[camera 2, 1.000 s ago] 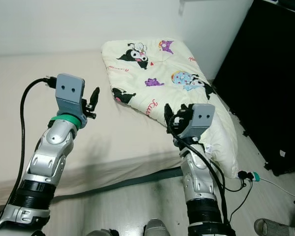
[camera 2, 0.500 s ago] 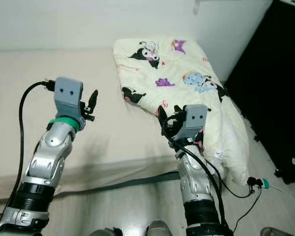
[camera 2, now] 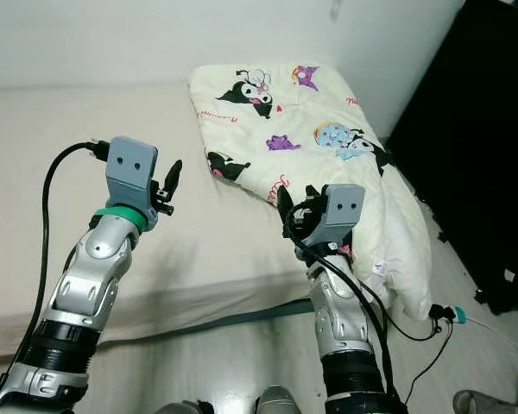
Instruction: Clean up the room
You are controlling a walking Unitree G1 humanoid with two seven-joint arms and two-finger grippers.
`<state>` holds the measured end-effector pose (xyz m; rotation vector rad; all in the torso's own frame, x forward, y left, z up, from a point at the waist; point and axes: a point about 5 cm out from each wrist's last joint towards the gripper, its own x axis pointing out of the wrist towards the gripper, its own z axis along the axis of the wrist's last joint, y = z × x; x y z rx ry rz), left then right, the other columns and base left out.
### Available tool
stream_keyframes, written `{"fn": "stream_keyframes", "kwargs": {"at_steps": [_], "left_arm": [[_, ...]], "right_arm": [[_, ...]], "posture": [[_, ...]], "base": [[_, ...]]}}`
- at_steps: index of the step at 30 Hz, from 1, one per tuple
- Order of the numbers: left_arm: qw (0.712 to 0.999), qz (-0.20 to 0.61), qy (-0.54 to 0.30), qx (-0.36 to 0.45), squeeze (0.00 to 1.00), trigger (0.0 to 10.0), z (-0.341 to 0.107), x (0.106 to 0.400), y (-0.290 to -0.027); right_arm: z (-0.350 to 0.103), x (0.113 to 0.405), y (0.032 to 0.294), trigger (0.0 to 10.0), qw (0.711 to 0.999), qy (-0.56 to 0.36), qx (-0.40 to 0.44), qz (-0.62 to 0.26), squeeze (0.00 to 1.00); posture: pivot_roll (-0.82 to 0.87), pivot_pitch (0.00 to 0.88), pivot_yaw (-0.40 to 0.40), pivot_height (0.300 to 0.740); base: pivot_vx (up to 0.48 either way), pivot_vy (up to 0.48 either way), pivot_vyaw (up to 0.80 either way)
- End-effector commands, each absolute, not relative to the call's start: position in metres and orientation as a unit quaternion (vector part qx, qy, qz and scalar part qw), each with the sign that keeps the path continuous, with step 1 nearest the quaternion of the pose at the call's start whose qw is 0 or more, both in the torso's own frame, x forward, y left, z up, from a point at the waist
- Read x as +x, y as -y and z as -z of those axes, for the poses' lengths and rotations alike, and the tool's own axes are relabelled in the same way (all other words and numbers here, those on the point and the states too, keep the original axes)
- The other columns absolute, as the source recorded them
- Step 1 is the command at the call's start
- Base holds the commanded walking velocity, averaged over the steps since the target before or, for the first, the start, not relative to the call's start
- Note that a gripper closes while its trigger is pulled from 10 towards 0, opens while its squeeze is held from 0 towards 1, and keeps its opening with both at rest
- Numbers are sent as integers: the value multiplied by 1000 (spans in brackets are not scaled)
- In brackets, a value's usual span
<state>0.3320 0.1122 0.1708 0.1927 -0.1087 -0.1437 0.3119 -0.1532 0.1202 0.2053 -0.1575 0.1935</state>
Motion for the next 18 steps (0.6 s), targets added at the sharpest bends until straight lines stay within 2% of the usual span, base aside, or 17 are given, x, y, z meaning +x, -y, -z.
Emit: {"fn": "stream_keyframes", "kwargs": {"at_steps": [1, 18], "left_arm": [[991, 74, 47, 100, 0, 10000, -165, 330, -110], [992, 64, 41, 103, 0, 10000, -165, 333, -113]], "right_arm": [[-118, 310, 157, 10000, 988, 74, 99, -92, 0], [-118, 310, 160, 10000, 989, 72, 100, -85, 0]], "posture": [[-83, 0, 15, 740], [-86, 0, 22, 740]], "base": [[0, -330, 0], [0, -348, 0]]}}
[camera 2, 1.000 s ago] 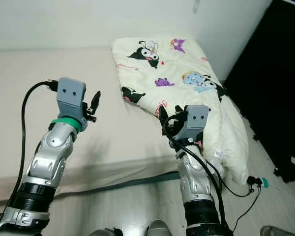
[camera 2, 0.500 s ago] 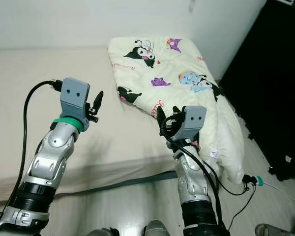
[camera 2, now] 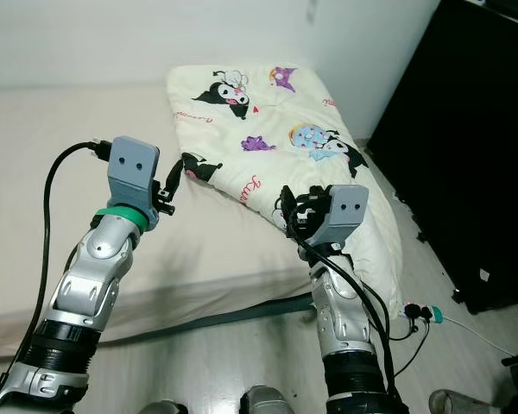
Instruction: Clean up the room
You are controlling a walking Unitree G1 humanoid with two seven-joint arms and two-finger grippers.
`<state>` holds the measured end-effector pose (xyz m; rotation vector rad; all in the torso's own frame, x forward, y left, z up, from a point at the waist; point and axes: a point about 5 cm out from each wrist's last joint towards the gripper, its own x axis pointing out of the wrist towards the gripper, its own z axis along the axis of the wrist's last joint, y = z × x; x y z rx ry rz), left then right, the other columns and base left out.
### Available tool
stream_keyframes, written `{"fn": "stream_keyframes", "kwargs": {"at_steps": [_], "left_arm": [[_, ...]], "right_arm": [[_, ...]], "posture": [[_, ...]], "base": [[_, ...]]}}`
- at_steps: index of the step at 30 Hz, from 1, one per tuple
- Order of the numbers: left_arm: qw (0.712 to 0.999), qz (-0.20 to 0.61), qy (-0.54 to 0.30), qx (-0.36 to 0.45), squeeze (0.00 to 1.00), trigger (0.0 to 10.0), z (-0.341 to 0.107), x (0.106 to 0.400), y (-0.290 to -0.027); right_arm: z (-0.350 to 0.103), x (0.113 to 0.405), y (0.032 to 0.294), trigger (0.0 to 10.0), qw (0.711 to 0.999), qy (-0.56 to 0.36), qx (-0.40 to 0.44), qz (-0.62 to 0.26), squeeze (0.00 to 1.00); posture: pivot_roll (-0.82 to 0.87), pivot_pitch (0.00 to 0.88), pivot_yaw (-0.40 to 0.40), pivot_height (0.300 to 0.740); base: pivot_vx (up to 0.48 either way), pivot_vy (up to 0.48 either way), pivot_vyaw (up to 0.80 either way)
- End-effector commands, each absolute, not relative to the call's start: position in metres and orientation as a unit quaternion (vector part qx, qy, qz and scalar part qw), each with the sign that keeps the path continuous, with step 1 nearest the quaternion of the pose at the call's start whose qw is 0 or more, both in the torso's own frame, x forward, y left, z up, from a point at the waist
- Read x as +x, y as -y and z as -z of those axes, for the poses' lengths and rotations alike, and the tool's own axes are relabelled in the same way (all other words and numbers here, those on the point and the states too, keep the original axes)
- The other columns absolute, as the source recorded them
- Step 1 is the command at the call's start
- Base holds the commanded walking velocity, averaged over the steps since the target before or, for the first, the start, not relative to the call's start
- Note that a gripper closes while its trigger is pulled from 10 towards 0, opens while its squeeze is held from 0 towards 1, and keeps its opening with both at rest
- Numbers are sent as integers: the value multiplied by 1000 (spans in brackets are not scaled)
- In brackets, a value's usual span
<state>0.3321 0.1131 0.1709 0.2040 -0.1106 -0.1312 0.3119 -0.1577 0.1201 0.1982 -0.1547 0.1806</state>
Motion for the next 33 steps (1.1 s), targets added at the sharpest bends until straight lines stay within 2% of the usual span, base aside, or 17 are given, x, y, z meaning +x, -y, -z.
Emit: {"fn": "stream_keyframes", "kwargs": {"at_steps": [1, 24, 33], "left_arm": [[992, 64, 41, 103, 0, 10000, -165, 333, -113], [992, 61, 40, 106, 0, 10000, -164, 334, -114], [991, 58, 42, 110, 0, 10000, -164, 334, -115]], "right_arm": [[-118, 310, 160, 10000, 989, 72, 100, -85, 0], [-118, 312, 160, 10000, 989, 71, 101, -87, 0], [-118, 311, 160, 10000, 988, 71, 102, -87, 0]], "posture": [[-86, 0, 22, 740], [-83, 0, 21, 740], [-84, 0, 22, 740]], "base": [[0, -334, 0], [0, -29, 0], [0, -436, 0]]}}
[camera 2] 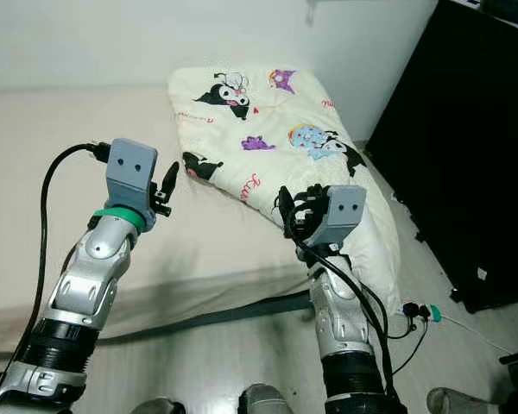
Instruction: Clean up the room
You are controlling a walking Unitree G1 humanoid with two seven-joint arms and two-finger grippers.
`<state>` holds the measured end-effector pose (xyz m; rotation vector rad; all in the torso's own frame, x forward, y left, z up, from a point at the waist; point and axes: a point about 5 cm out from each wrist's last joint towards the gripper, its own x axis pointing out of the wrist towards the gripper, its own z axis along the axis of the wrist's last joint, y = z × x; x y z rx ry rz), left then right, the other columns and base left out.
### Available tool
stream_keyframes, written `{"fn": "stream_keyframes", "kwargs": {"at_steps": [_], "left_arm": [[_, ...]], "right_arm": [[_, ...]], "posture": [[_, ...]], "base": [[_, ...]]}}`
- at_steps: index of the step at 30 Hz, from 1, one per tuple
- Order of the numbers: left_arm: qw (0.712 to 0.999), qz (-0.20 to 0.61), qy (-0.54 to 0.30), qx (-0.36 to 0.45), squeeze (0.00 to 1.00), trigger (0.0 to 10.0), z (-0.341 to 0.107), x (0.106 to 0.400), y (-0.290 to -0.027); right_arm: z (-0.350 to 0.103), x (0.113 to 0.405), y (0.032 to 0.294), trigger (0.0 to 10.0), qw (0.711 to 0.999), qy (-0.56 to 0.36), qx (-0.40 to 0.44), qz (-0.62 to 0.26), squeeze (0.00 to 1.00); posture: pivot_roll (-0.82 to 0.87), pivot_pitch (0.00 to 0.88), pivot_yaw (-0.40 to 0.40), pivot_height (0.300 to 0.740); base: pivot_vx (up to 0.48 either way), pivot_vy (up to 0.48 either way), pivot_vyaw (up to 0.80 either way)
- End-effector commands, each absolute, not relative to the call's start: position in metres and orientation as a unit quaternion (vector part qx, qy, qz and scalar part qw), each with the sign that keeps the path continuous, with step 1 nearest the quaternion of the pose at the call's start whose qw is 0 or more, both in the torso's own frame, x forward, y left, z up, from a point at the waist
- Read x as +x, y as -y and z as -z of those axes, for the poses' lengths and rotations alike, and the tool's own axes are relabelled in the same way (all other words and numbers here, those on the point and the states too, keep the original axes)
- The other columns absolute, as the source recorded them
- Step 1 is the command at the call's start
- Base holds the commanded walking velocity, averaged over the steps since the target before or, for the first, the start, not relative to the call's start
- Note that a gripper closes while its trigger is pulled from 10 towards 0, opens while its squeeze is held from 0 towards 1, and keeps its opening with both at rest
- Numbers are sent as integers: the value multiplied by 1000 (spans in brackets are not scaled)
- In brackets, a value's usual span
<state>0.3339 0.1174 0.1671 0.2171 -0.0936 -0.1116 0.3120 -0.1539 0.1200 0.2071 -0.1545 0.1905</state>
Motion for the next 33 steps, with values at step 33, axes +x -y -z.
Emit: {"fn": "stream_keyframes", "kwargs": {"at_steps": [33], "left_arm": [[992, 55, 27, 110, 0, 10000, -160, 335, -116]], "right_arm": [[-116, 309, 159, 10000, 988, 69, 109, -83, 0]], "posture": [[-87, 0, 30, 740]], "base": [[0, -100, 0]]}}
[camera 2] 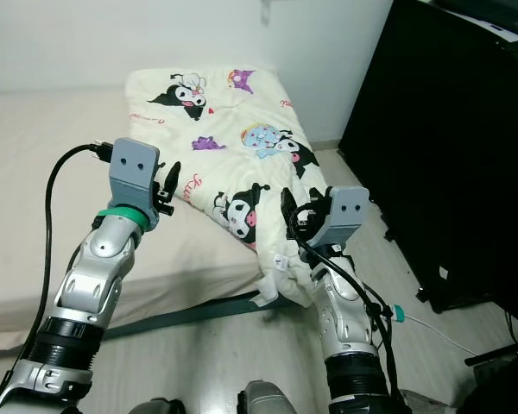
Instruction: Clean up the room
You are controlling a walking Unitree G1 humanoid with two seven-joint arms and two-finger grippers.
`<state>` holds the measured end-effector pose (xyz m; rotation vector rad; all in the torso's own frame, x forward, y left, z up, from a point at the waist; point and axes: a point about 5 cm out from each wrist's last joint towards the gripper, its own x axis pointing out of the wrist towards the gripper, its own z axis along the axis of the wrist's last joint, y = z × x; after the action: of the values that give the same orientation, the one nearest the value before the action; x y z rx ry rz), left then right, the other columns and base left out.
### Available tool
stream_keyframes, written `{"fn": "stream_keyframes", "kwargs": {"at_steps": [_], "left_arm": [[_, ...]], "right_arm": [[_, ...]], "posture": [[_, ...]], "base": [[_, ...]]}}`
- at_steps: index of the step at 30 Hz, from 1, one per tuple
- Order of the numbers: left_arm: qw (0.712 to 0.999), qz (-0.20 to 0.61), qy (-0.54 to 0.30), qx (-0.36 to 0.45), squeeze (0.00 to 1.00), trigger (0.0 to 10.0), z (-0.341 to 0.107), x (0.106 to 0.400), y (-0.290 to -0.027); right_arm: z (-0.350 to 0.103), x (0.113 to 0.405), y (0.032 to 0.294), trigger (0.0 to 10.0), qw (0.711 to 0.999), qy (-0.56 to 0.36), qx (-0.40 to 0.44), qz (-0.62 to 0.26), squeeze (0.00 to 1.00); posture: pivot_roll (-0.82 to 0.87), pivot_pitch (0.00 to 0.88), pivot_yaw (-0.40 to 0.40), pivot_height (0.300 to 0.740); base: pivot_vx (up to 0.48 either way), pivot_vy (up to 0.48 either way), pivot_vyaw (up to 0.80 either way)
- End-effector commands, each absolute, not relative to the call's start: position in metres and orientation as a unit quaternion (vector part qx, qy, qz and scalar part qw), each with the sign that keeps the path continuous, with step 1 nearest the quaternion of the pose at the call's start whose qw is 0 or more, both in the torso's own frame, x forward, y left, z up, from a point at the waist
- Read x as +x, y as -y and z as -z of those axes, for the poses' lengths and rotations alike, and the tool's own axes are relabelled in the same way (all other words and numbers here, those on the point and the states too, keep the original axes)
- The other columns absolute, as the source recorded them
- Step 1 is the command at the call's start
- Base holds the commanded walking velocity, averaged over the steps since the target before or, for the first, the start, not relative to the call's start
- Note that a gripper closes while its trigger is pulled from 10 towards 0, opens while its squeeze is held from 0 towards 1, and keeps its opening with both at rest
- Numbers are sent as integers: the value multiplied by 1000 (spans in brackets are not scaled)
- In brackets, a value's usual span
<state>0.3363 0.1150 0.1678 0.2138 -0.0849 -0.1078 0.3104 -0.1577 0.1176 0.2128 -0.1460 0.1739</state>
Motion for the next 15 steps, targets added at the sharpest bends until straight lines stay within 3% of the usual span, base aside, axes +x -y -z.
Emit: {"fn": "stream_keyframes", "kwargs": {"at_steps": [1, 15], "left_arm": [[992, 55, 27, 110, 0, 10000, -160, 335, -116], [994, 52, 3, 101, 0, 10000, -150, 334, -118]], "right_arm": [[-116, 309, 159, 10000, 988, 69, 109, -83, 0], [-112, 309, 160, 10000, 991, 63, 93, -74, 0]], "posture": [[-87, 0, 30, 740], [-86, 0, 27, 715]], "base": [[0, 0, 0], [0, 0, 0]]}}
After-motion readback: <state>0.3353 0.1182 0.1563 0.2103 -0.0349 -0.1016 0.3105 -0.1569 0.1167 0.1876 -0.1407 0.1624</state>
